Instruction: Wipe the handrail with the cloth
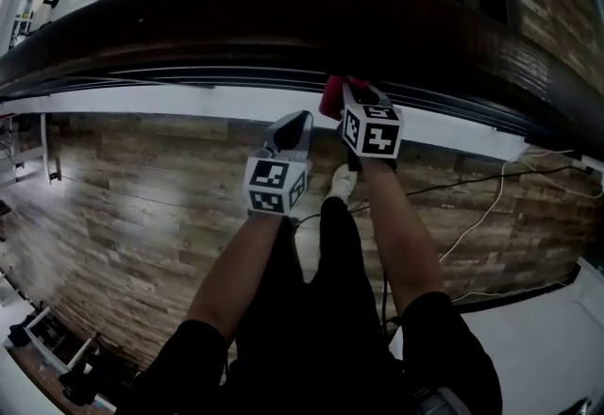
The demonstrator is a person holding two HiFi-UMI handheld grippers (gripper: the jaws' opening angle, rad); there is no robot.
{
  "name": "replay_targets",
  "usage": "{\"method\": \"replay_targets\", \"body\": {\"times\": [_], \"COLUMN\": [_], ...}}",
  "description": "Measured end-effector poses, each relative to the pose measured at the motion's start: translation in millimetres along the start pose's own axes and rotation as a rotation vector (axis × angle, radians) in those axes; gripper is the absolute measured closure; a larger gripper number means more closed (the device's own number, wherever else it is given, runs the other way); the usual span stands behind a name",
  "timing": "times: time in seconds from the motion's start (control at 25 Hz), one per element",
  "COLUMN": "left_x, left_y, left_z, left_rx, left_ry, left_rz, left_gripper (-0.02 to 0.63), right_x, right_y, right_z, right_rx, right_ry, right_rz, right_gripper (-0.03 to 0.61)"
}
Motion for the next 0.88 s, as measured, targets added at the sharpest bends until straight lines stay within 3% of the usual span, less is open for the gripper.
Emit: {"method": "replay_targets", "body": {"times": [0.4,0.72,0.88], "left_x": [4.5,6.4,13.2], "left_y": [-42.0,-60.4,-70.0], "left_z": [-24.4,-33.4,-41.6], "left_rx": [-0.053,-0.110,-0.140], "left_ry": [0.042,0.082,0.089], "left_rz": [-0.006,-0.057,-0.105], "left_gripper": [0.614,0.614,0.614], "right_x": [-8.5,-13.5,-13.4], "right_y": [-36.4,-57.8,-61.4], "right_z": [16.2,24.1,28.4], "right_rx": [0.040,0.013,0.048], "right_ry": [0.044,0.054,0.052], "right_rz": [-0.007,-0.044,-0.071], "right_gripper": [0.526,0.525,0.522]}}
Point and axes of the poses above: the fingertips, and each gripper's own axes: z backward along the fingers, y to its left, x out of its top, the point moved 1 cm from there along z, backward along the fingers, and after that the axes turned 13 degrees about y, right-handed, at the moved point
